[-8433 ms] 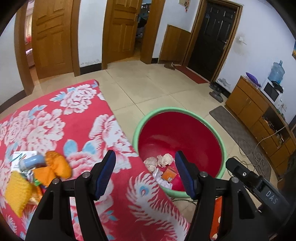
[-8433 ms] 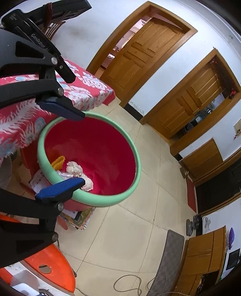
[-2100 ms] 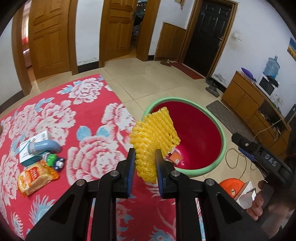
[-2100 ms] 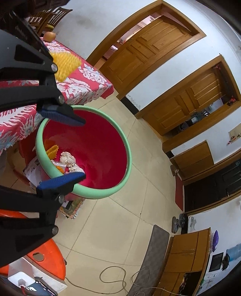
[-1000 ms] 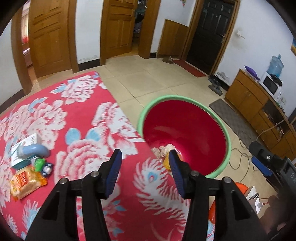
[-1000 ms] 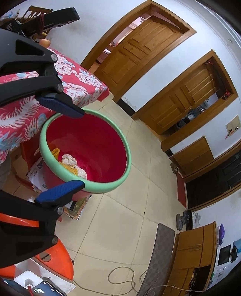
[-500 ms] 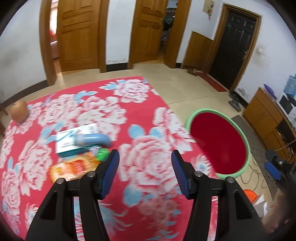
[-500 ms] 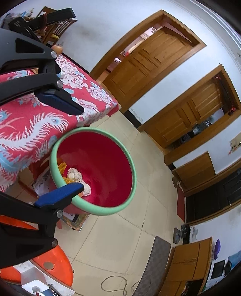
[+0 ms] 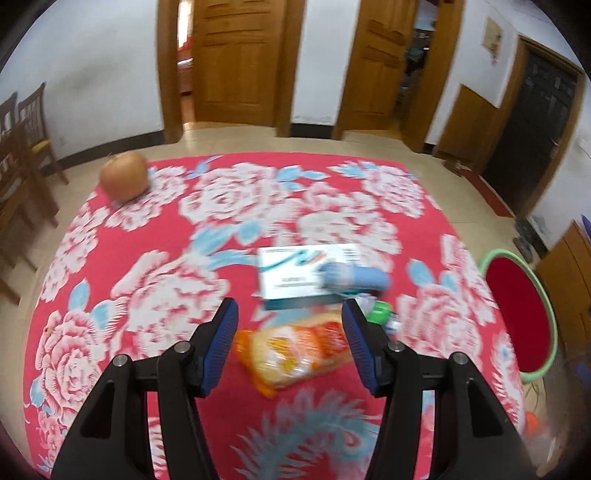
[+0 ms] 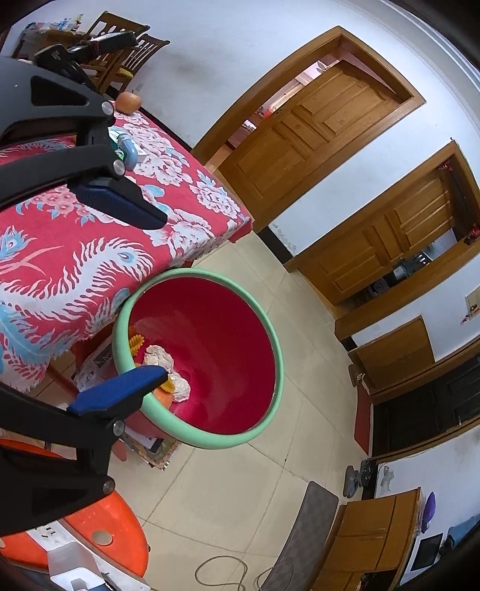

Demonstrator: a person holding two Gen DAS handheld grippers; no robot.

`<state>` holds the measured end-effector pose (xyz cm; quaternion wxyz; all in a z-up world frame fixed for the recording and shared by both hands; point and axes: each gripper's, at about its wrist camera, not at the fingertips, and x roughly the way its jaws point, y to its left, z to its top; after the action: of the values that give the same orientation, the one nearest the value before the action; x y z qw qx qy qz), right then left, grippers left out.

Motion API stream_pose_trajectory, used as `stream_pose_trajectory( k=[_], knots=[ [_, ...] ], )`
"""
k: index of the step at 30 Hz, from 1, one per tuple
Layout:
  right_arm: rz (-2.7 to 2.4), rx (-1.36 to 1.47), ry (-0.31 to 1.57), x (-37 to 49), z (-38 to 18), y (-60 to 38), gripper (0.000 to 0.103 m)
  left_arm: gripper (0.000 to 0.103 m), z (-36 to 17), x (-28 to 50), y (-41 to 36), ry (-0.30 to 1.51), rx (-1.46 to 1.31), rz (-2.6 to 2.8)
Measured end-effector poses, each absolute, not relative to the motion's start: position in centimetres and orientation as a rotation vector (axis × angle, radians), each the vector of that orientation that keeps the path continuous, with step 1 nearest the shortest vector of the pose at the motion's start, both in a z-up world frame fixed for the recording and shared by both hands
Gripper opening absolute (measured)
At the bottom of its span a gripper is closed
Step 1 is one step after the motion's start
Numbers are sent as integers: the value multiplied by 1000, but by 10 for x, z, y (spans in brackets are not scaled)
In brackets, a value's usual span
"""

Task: Collect trash
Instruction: 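Move both open grippers back over the table toward the orange snack bag, then grasp the orange snack bag with the left gripper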

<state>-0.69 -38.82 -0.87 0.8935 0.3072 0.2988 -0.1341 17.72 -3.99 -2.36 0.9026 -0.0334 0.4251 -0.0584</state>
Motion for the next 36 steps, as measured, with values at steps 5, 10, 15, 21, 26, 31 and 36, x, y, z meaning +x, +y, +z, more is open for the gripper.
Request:
stream_pose_trajectory(
  k=[5, 10, 15, 21, 26, 31, 36],
  knots=[
    [-273, 630, 626, -6, -8, -383, 78, 58, -41, 194, -20, 937, -68, -14],
    [-274, 634, 629, -6, -8, -381, 78, 58, -59, 196, -7, 1017, -92, 21],
    [-267, 634, 632, -7, -8, -380, 78, 58, -62, 178, -9, 1032, -82, -7],
    [-255, 633, 638, -7, -8, -377, 78, 58, -55, 152, -20, 1027, -73, -80],
    [-245, 633, 646, -5, -8, -375, 78, 58, -38, 135, -29, 981, -94, -153],
    [-239, 628, 655, -4, -7, -369, 78, 58, -33, 133, -47, 977, -116, -262],
    [-222, 609, 674, -1, -6, -359, 78, 59, -43, 137, -71, 995, -47, -328]
  ],
)
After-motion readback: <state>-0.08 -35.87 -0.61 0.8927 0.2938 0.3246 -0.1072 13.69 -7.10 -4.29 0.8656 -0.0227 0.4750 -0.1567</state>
